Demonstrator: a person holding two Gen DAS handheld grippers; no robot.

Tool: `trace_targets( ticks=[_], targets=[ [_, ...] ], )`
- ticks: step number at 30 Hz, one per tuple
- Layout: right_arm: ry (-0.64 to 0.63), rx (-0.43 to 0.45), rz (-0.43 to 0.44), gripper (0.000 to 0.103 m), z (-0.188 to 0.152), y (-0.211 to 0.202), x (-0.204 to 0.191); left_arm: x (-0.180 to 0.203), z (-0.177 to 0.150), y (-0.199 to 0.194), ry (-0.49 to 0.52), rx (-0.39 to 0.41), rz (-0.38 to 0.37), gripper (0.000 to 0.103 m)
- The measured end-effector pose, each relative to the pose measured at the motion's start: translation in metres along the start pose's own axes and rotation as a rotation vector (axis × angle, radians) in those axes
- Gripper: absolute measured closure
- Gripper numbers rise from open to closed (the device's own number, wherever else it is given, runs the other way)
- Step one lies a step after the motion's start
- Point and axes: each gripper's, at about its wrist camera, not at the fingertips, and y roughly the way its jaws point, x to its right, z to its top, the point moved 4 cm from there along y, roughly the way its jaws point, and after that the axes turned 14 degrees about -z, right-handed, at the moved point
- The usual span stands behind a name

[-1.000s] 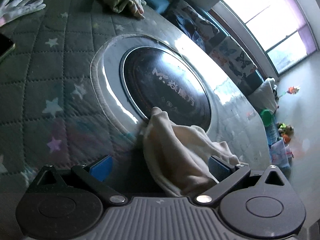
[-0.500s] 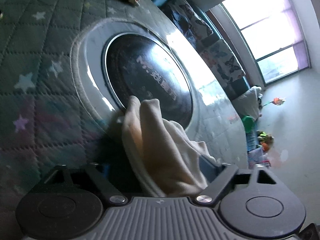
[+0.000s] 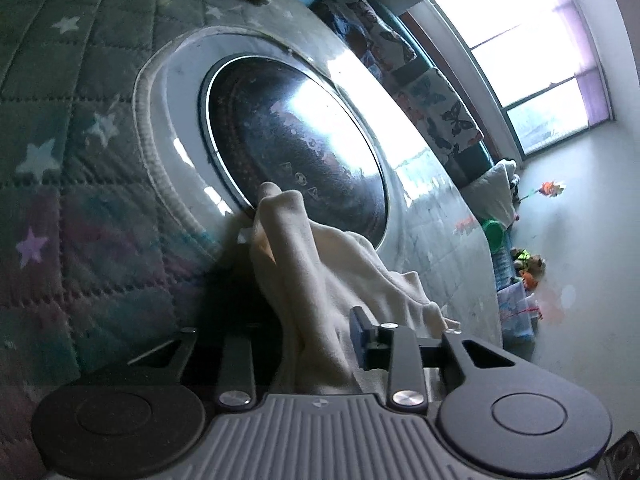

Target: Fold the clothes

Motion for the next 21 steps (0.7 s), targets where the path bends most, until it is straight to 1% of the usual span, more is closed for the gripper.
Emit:
trace_targets(
  ticks=[1,3,4,8,13,16,21],
  targets=[
    [0.008,-0.001,-0.026,0.062,-0.001,-0.002,0.007,0.001,0.0,0.0,0.009,-0.001,0.002,0.065],
    [0.039,-0.01,-0.083,0.051,-0.005,-0.005,0.026,0.003,0.0,0.001,0.024,-0.003,0.004,0.062],
    [0.054,-0.014,-0.116,0.049,-0.007,-0.006,0.037,0.004,0.0,0.001,0.029,-0.005,0.005,0.062],
    [0.114,-0.037,-0.256,0.048,-0.016,-0.009,0.081,0.007,-0.001,0.002,0.042,-0.007,0.013,0.062],
    [0.21,-0.078,-0.365,0.048,-0.031,-0.004,0.128,0.01,-0.004,0.0,0.062,-0.01,0.029,0.062],
    [0.279,-0.101,-0.375,0.048,-0.04,0.0,0.145,0.012,-0.004,0.0,0.073,-0.012,0.038,0.062],
    [0.345,-0.126,-0.349,0.047,-0.052,0.01,0.153,0.015,-0.005,0.002,0.088,-0.018,0.048,0.062]
  ],
)
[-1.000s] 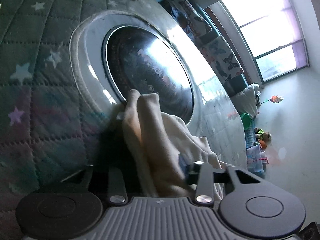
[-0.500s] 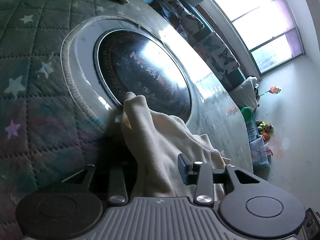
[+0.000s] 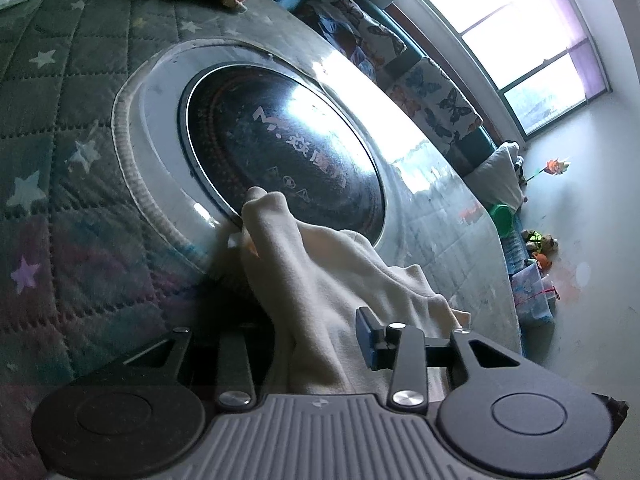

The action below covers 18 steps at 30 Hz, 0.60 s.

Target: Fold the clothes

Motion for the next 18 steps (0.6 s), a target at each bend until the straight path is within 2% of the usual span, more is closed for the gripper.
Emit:
trace_targets(
  ticks=[4,5,6,7,10,13,16,17,18],
  targets=[
    [0.007,0.001,0.028,0.05,-0.003,-0.004,-0.003,0.003,0.0,0.002,0.014,-0.003,0.008,0.061],
    [0.008,-0.002,0.04,0.059,-0.003,-0.004,-0.004,0.004,0.001,0.002,0.017,-0.004,0.01,0.061],
    [0.01,-0.005,0.051,0.073,-0.004,-0.005,-0.006,0.005,0.001,0.002,0.018,-0.004,0.012,0.061],
    [0.011,-0.009,0.062,0.075,-0.004,-0.005,-0.008,0.005,0.001,0.003,0.019,-0.005,0.015,0.061],
    [0.019,-0.008,0.076,0.077,-0.003,-0.008,-0.008,0.006,0.001,0.004,0.027,-0.01,0.018,0.06],
    [0.016,-0.015,0.072,0.07,-0.004,-0.008,-0.007,0.008,0.001,0.005,0.037,-0.017,0.025,0.058],
    [0.019,-0.012,0.074,0.068,-0.004,-0.007,-0.008,0.011,0.001,0.007,0.052,-0.017,0.03,0.056],
    [0.018,-0.012,0.076,0.07,-0.004,-0.007,-0.01,0.012,0.001,0.007,0.06,-0.018,0.035,0.056],
    [0.014,-0.012,0.078,0.078,-0.004,-0.006,-0.011,0.013,0.001,0.008,0.064,-0.021,0.039,0.056]
  ],
)
